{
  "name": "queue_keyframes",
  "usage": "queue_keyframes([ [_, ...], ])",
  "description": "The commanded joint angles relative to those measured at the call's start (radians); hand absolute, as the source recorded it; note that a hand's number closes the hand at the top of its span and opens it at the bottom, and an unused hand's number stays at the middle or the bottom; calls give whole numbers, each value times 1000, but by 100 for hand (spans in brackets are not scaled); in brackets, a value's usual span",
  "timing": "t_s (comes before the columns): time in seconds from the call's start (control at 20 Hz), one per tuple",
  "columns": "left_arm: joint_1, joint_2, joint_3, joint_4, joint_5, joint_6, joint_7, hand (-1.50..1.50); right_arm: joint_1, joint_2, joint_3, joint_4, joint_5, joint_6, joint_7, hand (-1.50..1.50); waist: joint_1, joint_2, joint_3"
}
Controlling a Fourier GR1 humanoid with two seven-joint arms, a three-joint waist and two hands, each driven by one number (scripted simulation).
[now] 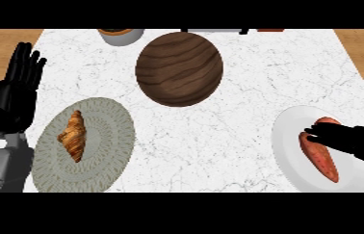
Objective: Pick the sweet potato from the plate and place it in the bowl
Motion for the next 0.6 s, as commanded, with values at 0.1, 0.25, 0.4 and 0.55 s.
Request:
queue_keyframes([
  [0.1, -51, 26, 40, 57, -1, -29, 13, 0, -20, 78, 16, -2, 70, 42, 8, -150, -4, 0, 0],
  [0.25, 77, 0, 49, -17, 17, -62, -54, 0, -21, 84, -3, 92, 91, -11, -50, -150, 1, -1, 0],
  [0.4, 15, -3, 19, -84, -15, -14, 71, 0, -72, 128, 2, 210, 139, -35, -66, -150, 1, 0, 0],
  [0.55, -26, 1, 54, 44, -12, -49, -13, 0, -109, 153, -5, 158, 175, 29, 9, -150, -3, 0, 0],
])
